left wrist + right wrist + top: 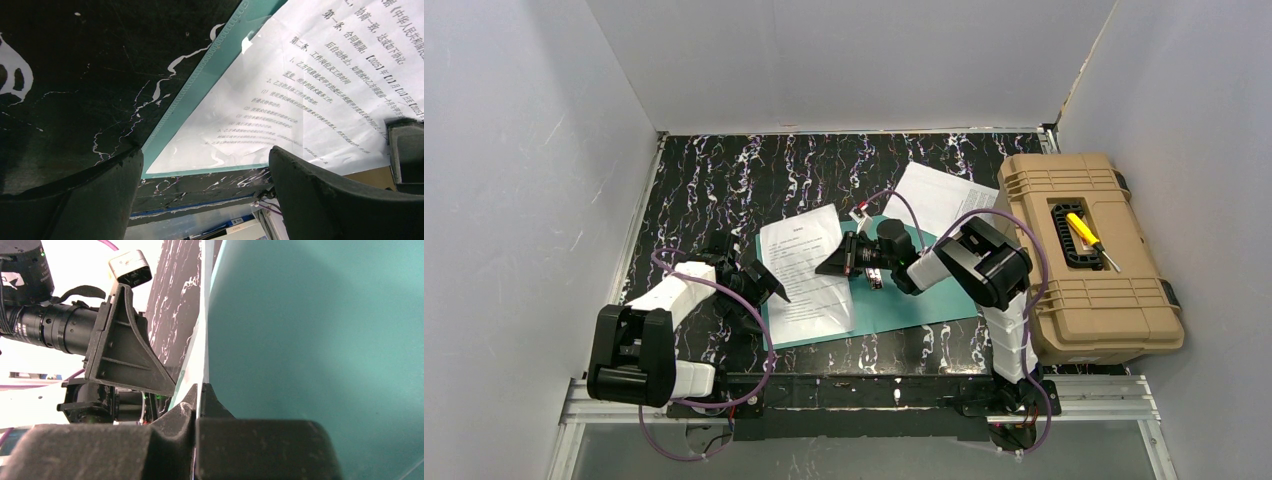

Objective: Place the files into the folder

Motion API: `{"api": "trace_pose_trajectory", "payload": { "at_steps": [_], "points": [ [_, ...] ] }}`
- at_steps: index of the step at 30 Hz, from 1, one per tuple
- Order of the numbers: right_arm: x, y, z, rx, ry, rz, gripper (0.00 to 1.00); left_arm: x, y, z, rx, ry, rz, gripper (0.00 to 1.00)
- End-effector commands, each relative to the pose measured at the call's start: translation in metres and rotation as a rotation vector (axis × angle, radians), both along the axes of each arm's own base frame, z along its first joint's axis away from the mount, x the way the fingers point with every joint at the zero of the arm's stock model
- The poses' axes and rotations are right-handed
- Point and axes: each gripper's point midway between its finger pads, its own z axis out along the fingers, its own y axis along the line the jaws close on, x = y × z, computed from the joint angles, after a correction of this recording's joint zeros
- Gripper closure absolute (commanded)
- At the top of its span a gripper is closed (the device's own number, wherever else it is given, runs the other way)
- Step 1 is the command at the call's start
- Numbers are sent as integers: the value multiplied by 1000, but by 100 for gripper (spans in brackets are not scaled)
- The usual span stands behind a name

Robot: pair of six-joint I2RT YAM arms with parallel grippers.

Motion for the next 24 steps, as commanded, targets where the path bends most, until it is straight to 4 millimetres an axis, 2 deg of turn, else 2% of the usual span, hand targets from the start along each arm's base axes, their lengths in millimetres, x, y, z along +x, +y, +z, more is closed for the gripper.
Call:
{"api": "trace_pose_trajectory", "payload": {
  "at_steps": [1, 16, 24],
  "points": [
    [0, 5, 6, 48, -23, -26, 99, -8, 19, -32, 118, 4, -31, 4],
    [-16, 13, 6, 66, -17, 38, 99, -7, 19, -31, 119, -1, -31, 4],
    [-27, 18, -1, 52, 1, 54, 99, -7, 19, -30, 119, -8, -29, 4]
  ]
}}
